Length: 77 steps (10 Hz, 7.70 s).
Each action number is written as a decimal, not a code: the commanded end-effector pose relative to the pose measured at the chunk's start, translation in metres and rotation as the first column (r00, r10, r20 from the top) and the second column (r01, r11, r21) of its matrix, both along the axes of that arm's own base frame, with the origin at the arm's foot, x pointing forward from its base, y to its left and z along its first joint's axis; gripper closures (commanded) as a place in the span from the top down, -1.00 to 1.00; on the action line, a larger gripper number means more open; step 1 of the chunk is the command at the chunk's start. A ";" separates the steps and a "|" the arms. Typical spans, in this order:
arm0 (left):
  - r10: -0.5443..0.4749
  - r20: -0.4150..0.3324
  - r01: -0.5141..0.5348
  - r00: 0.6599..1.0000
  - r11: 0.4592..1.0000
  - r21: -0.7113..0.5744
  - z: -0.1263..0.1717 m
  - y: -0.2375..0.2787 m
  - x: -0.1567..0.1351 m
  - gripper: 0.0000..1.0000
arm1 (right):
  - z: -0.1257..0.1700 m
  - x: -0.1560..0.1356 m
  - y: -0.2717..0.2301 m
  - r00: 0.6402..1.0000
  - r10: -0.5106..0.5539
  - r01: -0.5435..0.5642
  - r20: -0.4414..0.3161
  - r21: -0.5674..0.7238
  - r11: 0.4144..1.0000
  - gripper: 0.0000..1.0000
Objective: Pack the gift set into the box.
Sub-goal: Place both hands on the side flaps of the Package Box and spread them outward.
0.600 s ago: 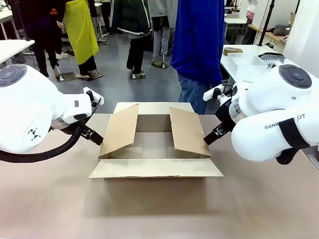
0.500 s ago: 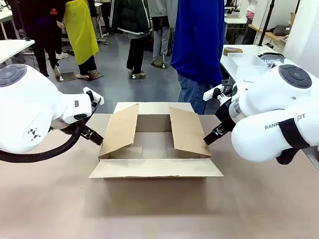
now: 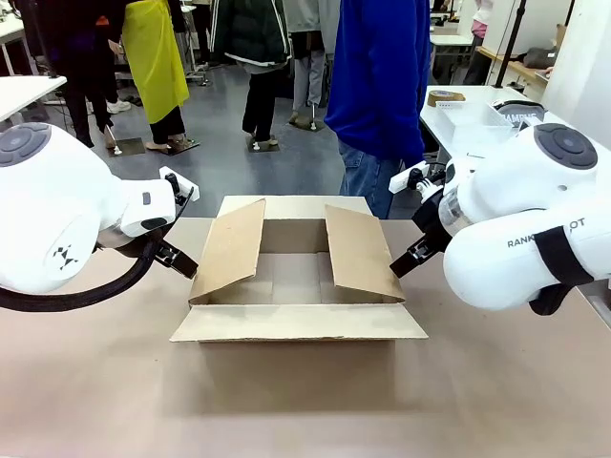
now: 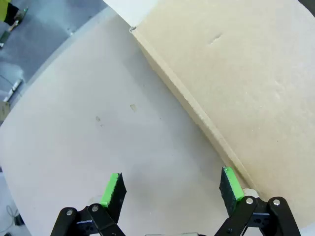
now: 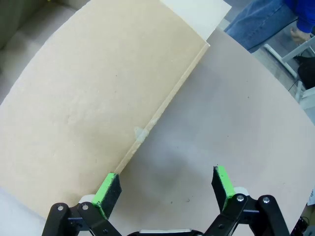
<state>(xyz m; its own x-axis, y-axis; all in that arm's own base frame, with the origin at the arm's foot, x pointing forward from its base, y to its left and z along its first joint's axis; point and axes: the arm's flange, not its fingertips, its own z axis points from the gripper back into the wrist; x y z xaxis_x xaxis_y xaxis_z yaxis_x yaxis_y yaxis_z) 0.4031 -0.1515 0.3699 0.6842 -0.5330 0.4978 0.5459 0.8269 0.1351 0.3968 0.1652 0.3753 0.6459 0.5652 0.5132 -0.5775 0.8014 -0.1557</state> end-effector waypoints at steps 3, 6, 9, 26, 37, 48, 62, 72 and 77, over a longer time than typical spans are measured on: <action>0.000 0.000 0.000 1.000 1.000 0.000 0.000 0.000 0.000 1.00 | 0.000 0.000 0.000 1.000 0.000 0.000 0.000 0.001 1.000 1.00; 0.000 0.000 0.000 1.000 1.000 0.000 0.000 0.000 0.000 1.00 | 0.000 0.000 0.000 1.000 0.000 0.000 0.000 0.001 1.000 1.00; 0.000 0.000 0.000 1.000 1.000 0.000 0.000 0.000 0.000 1.00 | 0.000 0.000 0.000 1.000 0.000 0.000 0.000 0.000 1.000 1.00; 0.289 -0.264 -0.313 0.920 0.141 -0.939 0.046 0.330 -0.206 1.00 | 0.083 -0.155 -0.341 0.808 -0.248 0.583 -0.534 0.785 0.209 1.00; -0.362 -0.340 0.012 0.868 0.699 -0.715 0.219 0.149 -0.128 1.00 | 0.158 -0.102 -0.090 0.808 -0.022 0.364 -0.589 0.470 0.804 1.00; 0.047 -0.578 -0.330 0.815 0.857 -0.395 0.190 0.000 -0.055 1.00 | 0.111 -0.121 0.064 0.953 -0.211 0.289 -0.215 0.455 0.842 1.00; 0.434 -0.591 -0.504 0.680 0.862 0.052 0.103 -0.139 0.078 1.00 | 0.096 -0.113 0.108 0.956 -0.174 0.263 -0.235 0.430 0.864 1.00; 0.593 -0.408 -0.595 0.694 0.792 0.139 0.062 -0.160 0.085 1.00 | 0.096 -0.113 0.108 0.956 -0.174 0.263 -0.235 0.430 0.864 1.00; 0.656 -0.307 -0.649 0.690 0.748 0.139 0.056 -0.151 0.083 1.00 | 0.096 -0.113 0.108 0.956 -0.174 0.263 -0.235 0.430 0.864 1.00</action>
<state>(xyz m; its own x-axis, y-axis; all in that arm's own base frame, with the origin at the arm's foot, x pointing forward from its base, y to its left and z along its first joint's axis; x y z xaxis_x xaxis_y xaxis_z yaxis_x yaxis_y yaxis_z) 0.4897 -0.3060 0.4256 0.9869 0.0794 0.1402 -0.0900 0.9934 0.0707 0.2842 0.2745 0.4706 0.8294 0.1326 0.5427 -0.3551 0.8751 0.3288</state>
